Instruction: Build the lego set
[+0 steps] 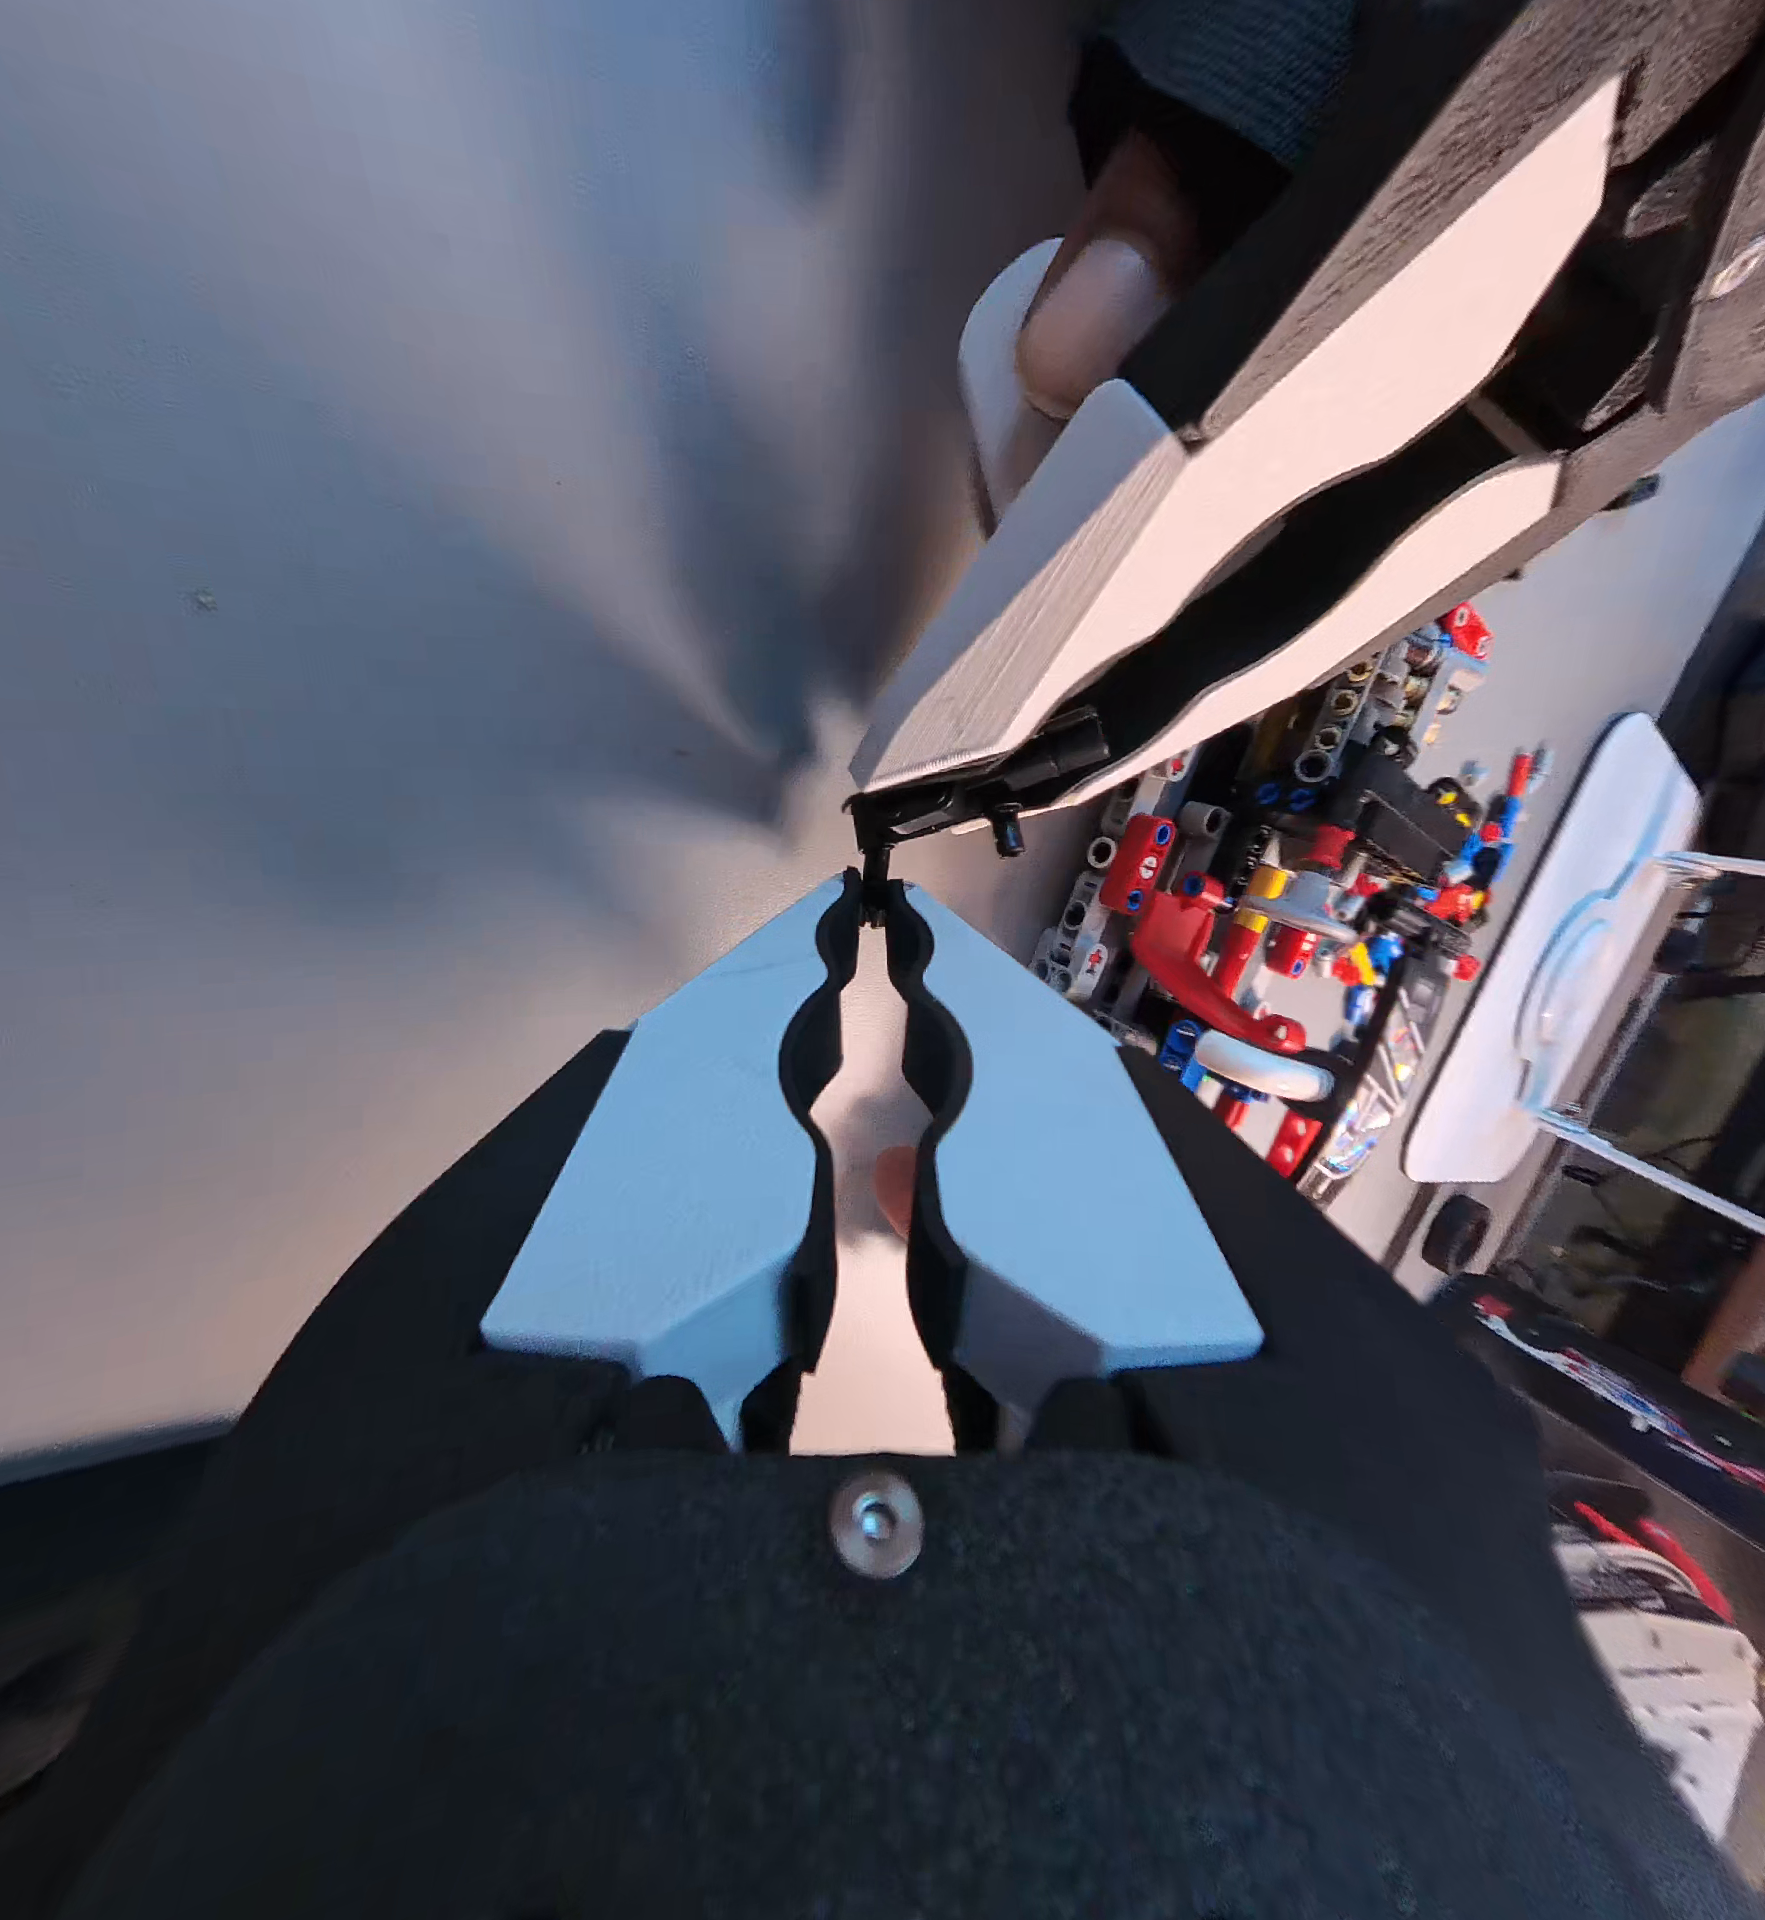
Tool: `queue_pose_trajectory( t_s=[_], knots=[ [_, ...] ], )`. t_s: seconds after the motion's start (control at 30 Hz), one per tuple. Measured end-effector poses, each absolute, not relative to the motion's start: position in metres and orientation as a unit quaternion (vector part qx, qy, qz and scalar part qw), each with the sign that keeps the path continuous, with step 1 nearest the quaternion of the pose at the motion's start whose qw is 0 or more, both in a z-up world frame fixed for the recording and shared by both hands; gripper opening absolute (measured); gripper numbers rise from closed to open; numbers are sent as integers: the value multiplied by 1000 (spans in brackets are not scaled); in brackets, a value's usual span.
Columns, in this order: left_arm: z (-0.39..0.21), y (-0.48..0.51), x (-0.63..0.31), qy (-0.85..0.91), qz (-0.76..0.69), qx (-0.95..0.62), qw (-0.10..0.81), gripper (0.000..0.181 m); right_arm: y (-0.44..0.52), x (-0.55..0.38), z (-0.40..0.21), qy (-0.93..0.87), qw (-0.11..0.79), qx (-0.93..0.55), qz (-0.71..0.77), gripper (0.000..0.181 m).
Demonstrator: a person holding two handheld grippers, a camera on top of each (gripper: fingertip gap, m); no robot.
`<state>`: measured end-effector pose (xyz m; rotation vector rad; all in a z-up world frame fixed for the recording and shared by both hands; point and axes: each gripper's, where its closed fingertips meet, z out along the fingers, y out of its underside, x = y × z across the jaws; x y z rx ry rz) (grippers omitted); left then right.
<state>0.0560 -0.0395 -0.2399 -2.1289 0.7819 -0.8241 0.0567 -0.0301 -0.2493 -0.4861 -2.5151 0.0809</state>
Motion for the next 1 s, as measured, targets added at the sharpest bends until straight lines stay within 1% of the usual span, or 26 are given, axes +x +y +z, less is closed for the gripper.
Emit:
queue_pose_trajectory(
  t_s=[0.1, 0.23, 0.37, 0.47, 0.8, 1.0],
  knots=[
    [-243, -39, 56, 318, -290, -825, 365, 20, -30, 56, -252, -934, 316, -167, 10, 2],
    [-248, -37, 57, 359, -214, -824, 382, 20, -29, 56, -257, -928, 348, -129, -29, 2],
    [-247, -37, 58, 364, -196, -824, 388, 20, -28, 55, -256, -923, 368, -96, -61, 2],
    [-247, -36, 59, 364, -184, -824, 394, 20, -28, 55, -257, -920, 372, -98, -68, 2],
    [-248, -40, 63, 379, -163, -813, 410, 19, -38, 53, -257, -901, 401, -161, -22, 1],
    [-248, -42, 62, 387, -170, -804, 418, 18, -43, 50, -256, -884, 423, -193, 52, 1]
  ],
)
